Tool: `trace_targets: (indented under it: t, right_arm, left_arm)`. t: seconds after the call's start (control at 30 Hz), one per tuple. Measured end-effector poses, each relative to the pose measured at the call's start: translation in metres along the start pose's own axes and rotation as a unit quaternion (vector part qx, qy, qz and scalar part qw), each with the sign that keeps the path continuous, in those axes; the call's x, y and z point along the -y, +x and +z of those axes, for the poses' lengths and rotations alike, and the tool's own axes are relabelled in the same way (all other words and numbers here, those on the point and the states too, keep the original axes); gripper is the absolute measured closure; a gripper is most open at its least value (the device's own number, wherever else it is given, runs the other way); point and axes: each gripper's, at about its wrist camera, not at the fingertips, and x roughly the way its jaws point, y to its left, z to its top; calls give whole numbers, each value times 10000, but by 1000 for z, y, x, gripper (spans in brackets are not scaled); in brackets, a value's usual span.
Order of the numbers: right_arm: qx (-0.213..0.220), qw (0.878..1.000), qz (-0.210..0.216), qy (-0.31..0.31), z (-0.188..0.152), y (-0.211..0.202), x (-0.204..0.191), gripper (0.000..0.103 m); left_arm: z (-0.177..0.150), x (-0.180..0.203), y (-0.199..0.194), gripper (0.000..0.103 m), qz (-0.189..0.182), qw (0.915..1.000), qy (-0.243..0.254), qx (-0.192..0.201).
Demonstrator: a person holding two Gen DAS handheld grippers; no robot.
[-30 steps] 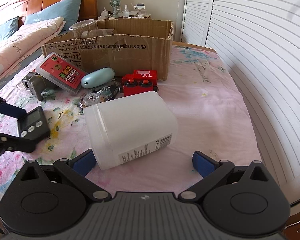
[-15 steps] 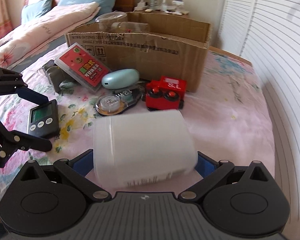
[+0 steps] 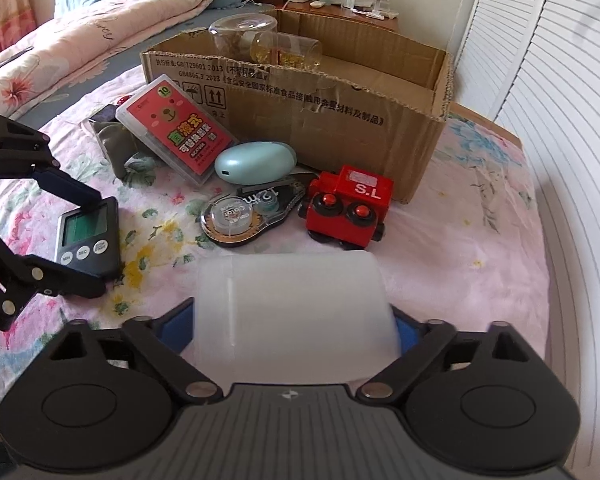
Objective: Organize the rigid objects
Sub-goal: 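Lift the timer with the left tool while the right tool grasps the white box, then carry the timer and white box into the cardboard box and release them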
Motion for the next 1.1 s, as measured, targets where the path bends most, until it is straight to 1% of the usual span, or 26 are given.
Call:
trace_targets:
  t: [0.1, 0.23, 0.37, 0.47, 0.67, 0.83, 1.1]
  right_arm:
    - [-36, 9999, 7, 93, 1, -3, 0, 14]
    - [11, 10000, 16, 77, 2, -11, -2, 16]
    - [21, 10000, -25, -15, 2, -16, -6, 16]
    - [49, 10000, 16, -8, 2, -21, -7, 16]
    - [247, 9997, 70, 7, 11, -38, -6, 16]
    - [567, 9984, -11, 4, 29, -54, -1, 16]
    - [1057, 9942, -203, 86, 75, -64, 15, 16]
  left_arm:
    - [1, -2, 0, 34, -9, 10000, -64, -60]
    - [1, -5, -4, 34, -111, 9997, -181, -88]
    - [2, -5, -11, 34, -42, 9999, -108, -50]
    - [3, -5, -19, 34, -78, 9999, -111, -37]
    - [11, -10, -40, 34, -110, 9999, -110, -8]
    - [24, -16, -58, 34, -24, 9999, -69, 154]
    - [52, -33, -77, 34, 263, 9985, -59, 478]
